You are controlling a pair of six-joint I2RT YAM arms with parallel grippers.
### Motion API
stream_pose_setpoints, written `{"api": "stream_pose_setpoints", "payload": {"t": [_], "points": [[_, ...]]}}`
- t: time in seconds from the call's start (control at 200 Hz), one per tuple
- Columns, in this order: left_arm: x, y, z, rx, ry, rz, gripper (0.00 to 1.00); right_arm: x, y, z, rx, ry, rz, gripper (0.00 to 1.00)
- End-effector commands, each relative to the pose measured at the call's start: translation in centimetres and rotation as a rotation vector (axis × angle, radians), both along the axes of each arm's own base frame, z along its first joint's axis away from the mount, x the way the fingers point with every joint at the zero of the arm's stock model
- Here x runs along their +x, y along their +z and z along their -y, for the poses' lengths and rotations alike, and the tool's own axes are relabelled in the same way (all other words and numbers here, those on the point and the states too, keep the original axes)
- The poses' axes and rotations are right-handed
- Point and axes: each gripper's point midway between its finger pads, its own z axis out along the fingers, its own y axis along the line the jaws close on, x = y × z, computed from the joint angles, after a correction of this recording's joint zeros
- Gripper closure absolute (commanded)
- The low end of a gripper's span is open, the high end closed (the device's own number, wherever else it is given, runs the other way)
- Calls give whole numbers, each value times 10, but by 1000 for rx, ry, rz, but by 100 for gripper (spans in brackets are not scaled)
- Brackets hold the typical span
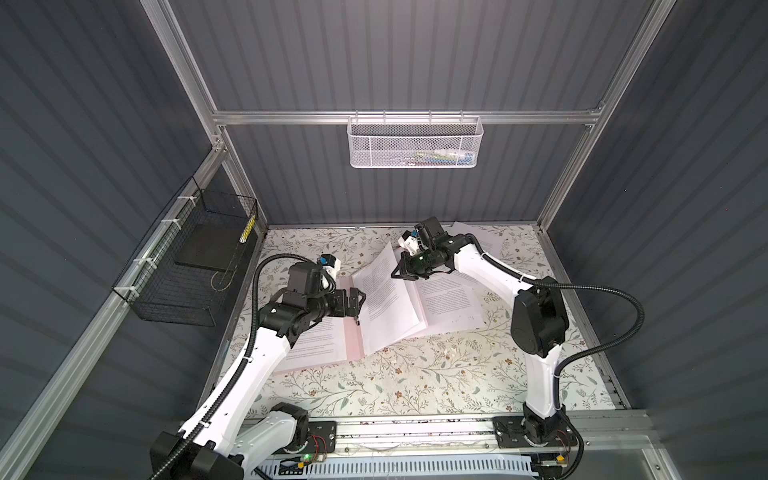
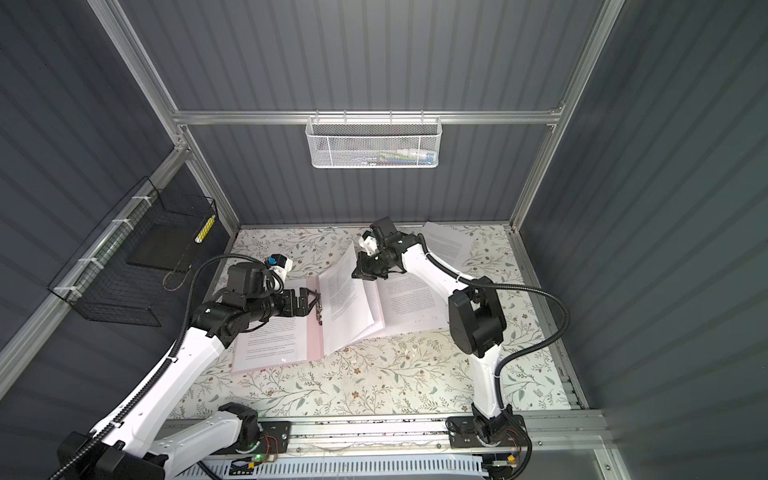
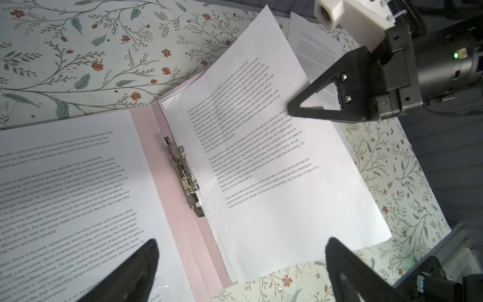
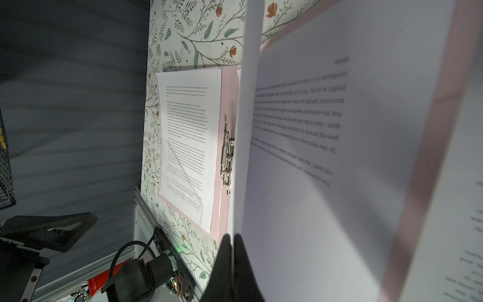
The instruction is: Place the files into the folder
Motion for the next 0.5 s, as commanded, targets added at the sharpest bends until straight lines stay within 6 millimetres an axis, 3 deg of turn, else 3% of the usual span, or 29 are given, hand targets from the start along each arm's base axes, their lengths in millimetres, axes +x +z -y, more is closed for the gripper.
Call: {"api": "stream_pose_setpoints", "payload": {"t": [0.0, 0.495], "points": [[-3, 1, 0, -4, -18, 3, 0, 2, -3, -5, -1, -3, -1, 100], [-4, 1, 2, -10, -26, 0, 0, -1, -12, -9, 10, -4, -20, 100]]}}
